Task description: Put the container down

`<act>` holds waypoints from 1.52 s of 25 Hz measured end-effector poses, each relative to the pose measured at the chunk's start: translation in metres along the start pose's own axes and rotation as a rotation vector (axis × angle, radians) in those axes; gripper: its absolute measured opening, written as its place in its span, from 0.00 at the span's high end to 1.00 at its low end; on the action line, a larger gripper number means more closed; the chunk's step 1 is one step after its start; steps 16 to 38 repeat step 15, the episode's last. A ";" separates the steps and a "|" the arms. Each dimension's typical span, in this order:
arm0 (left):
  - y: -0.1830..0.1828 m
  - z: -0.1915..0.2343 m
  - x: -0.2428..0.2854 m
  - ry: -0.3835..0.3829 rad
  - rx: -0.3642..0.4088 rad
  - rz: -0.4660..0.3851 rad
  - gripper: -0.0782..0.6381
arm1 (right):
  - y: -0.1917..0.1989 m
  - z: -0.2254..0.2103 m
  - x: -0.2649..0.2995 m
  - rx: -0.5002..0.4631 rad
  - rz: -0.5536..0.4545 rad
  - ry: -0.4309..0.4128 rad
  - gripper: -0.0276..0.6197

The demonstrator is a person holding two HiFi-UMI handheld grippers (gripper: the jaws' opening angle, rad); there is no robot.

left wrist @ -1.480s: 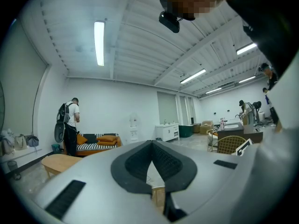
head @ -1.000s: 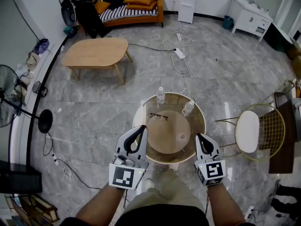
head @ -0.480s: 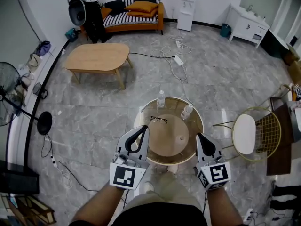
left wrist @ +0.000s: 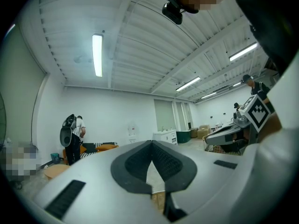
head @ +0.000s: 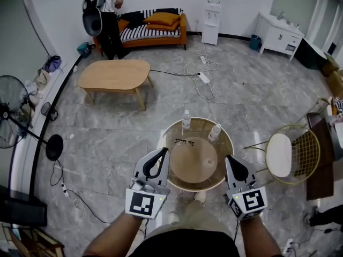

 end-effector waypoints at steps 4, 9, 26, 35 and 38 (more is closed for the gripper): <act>-0.001 0.002 -0.009 0.000 0.006 -0.002 0.88 | 0.007 0.009 -0.003 -0.017 0.003 -0.025 0.94; -0.002 0.000 -0.017 0.018 0.020 -0.008 0.88 | 0.005 0.022 -0.005 -0.009 -0.003 -0.032 0.94; -0.006 -0.006 -0.029 0.038 0.032 0.001 0.88 | -0.004 0.033 -0.011 0.007 -0.020 -0.031 0.94; -0.006 -0.006 -0.029 0.038 0.032 0.001 0.88 | -0.004 0.033 -0.011 0.007 -0.020 -0.031 0.94; -0.006 -0.006 -0.029 0.038 0.032 0.001 0.88 | -0.004 0.033 -0.011 0.007 -0.020 -0.031 0.94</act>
Point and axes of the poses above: the fingertips, and each gripper's own axes: x forward along the fingers, z to its left, y out of its underside, the point moved 1 cm from there along -x, backward along the fingers, and after that the axes turned 4 degrees about x, right-handed, at the moved point
